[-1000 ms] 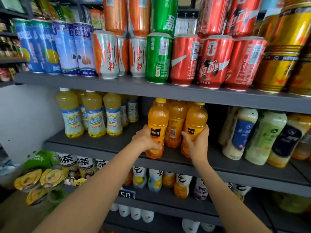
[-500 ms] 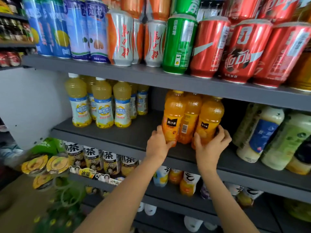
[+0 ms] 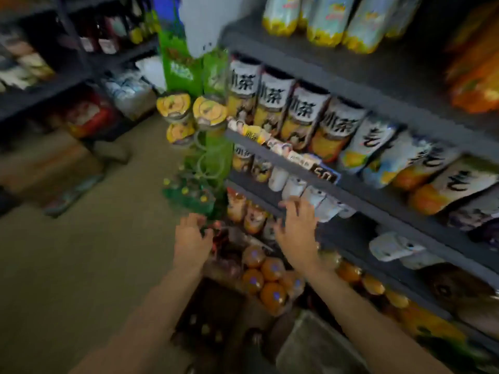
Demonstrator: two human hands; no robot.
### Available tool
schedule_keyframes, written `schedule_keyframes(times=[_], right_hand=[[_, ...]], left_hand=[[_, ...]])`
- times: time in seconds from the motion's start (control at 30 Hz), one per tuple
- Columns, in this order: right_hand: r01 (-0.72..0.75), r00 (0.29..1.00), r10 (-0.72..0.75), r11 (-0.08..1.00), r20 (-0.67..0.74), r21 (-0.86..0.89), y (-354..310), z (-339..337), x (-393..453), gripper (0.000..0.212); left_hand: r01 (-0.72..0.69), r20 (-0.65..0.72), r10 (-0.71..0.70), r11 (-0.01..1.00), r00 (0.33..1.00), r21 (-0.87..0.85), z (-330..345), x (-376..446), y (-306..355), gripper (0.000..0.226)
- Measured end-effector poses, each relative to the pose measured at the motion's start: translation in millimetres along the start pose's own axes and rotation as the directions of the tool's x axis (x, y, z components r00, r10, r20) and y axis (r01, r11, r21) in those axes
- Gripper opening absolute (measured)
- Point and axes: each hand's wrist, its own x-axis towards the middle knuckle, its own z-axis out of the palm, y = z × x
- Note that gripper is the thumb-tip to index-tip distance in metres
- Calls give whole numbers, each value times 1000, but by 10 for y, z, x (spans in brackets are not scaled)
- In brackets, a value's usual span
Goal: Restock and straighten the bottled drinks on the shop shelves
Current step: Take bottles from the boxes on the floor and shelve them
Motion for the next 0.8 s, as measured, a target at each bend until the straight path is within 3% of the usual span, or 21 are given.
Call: schedule_keyframes(times=[0.03,0.1,0.17,0.23,0.33,0.47,0.6,0.73,0.8], right_hand=[[-11,985,16,999,171,-31,-90,333,-179,38],[-6,880,57,994,472,-109,-210,960,-504,47],[10,756,84,990,649,-139,-285,1494,-815,50],[-29,674,109,992,731,-121,-292,1991,-1096,43],[-33,514,111,993,850,-109,-205,2666,-1462,33],[72,334,100,989,937,-131,63,3577,-1796,28],[226,278,147,950,949,-214,335,4494,-2061,25],[406,298,193,861,935,-307,425,5166,-2329,27],[393,275,207,867,939,-306,468,5407,-2464,26]], left_hand=[[71,59,-76,995,995,75,-6,-49,-443,21],[135,138,-161,974,977,179,-43,-166,-1145,24],[215,198,-272,940,942,265,-70,-307,-1656,28],[254,235,-328,920,915,298,19,-395,-2082,29],[205,283,-276,945,919,255,356,-487,-2619,27],[136,279,-196,966,940,222,933,-392,-3209,26],[76,215,-113,982,970,175,1437,-223,-3692,27],[-15,193,-25,978,981,207,1793,-89,-4040,27],[-33,148,4,981,989,191,1916,-72,-4149,24]])
